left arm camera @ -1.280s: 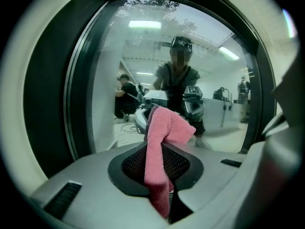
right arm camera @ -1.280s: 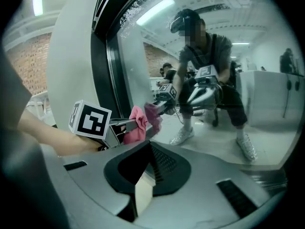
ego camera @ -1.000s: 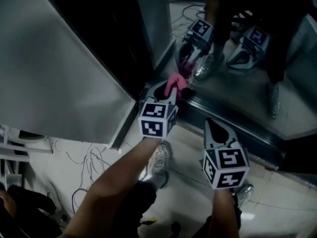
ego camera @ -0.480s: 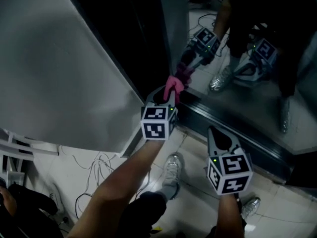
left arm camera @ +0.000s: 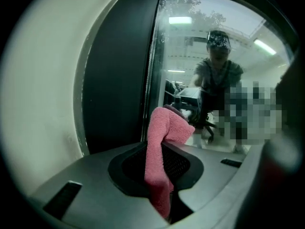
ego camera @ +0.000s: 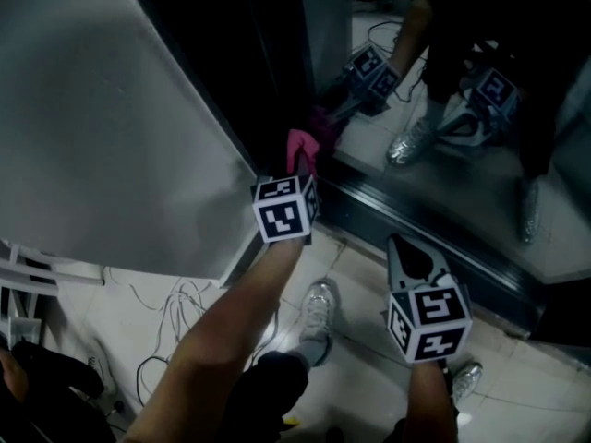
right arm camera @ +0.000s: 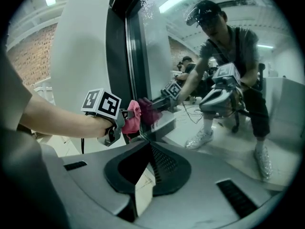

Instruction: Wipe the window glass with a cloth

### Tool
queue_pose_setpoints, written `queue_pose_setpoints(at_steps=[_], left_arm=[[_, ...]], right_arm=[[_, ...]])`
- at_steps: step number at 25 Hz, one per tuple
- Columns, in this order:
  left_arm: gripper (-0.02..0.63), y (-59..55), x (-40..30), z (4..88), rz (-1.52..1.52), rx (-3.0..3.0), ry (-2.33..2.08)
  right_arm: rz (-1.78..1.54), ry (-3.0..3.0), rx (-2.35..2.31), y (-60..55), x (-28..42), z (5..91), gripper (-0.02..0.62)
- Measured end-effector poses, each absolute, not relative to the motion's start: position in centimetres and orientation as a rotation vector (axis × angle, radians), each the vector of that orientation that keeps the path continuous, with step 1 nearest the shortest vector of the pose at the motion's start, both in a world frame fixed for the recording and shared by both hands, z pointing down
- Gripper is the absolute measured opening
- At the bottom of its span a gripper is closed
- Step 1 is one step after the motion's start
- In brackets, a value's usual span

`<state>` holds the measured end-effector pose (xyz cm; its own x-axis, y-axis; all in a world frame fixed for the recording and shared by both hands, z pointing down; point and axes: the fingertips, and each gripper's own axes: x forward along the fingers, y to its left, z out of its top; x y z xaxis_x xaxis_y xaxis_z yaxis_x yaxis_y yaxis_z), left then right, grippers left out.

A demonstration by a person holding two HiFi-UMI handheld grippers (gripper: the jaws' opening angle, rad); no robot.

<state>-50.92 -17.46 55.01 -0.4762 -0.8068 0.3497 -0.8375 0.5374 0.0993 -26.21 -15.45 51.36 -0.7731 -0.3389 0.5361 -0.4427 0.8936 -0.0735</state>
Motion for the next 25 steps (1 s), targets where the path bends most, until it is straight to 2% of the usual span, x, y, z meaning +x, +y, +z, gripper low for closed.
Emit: queue_pose_setpoints(at_steps=[4,8,16,25], left_arm=[[0.061,-16.5,-49.4,54.2,0.146,1.406,-2.404],[0.061,-16.6,-45.0,52.9,0.178,1.531,-2.356],[0.061,-18.2,-32.3,50.5,0.212,1.824,-2.202],[0.061,-22.0,-14.5,49.5,0.223,2.106,-1.952]], right_arm=[[0.285,-2.512,0.599,-14.8,-23.6,51.1,0.006],[0.322,-2.495,0.641,-14.6,-19.6,50.3,0.006],[0.342,-2.476,0.805,-15.5,-9.9,48.1,0.006],[0.382,-2.444,0.961,-17.3,0.6,47.0,0.006]])
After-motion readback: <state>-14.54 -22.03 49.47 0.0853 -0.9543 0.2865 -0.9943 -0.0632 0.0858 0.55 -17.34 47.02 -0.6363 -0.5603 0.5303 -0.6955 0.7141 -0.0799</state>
